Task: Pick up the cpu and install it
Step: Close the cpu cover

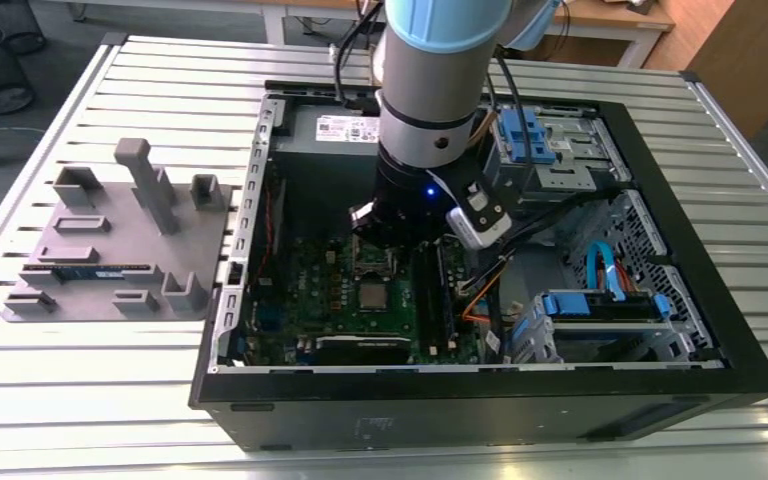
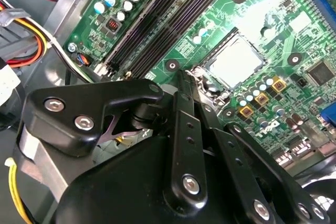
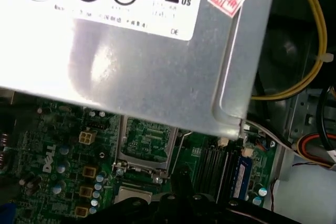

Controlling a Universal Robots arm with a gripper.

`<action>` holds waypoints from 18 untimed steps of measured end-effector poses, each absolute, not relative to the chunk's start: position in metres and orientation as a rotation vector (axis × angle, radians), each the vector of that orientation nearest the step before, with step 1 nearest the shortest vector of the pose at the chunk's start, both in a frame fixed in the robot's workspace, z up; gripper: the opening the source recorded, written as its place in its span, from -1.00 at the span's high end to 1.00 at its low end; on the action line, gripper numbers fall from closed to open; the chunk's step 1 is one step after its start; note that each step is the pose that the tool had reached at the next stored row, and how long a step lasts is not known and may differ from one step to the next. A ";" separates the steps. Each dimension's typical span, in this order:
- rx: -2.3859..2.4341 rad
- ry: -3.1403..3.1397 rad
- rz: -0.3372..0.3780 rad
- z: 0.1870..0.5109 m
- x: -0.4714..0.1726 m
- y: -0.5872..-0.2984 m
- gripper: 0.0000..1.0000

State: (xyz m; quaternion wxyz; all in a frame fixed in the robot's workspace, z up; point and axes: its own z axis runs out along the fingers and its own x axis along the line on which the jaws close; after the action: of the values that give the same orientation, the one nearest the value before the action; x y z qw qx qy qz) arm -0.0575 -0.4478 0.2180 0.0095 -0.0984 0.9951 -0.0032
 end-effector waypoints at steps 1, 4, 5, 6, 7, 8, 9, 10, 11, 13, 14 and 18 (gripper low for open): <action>-0.309 3.107 -0.010 0.218 -0.057 -0.447 0.79; -0.309 3.107 -0.010 0.217 -0.057 -0.444 0.79; -0.309 3.107 -0.010 0.217 -0.057 -0.443 0.79; -0.309 3.107 -0.010 0.217 -0.057 -0.442 0.79; -0.309 3.107 -0.010 0.216 -0.057 -0.441 0.79; -0.309 3.107 -0.010 0.216 -0.057 -0.440 0.79; -0.310 3.107 -0.010 0.216 -0.057 -0.440 0.79; -0.310 3.107 -0.010 0.215 -0.057 -0.439 0.79; -0.310 3.107 -0.009 0.215 -0.057 -0.439 0.79; -0.310 3.107 -0.009 0.213 -0.057 -0.439 0.79; -0.310 3.107 -0.009 0.212 -0.057 -0.439 0.79; -0.310 3.107 -0.009 0.212 -0.057 -0.439 0.79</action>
State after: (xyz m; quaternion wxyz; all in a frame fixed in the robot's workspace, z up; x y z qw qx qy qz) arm -0.0570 -0.4392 0.2119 0.0095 -0.0991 0.9950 -0.0030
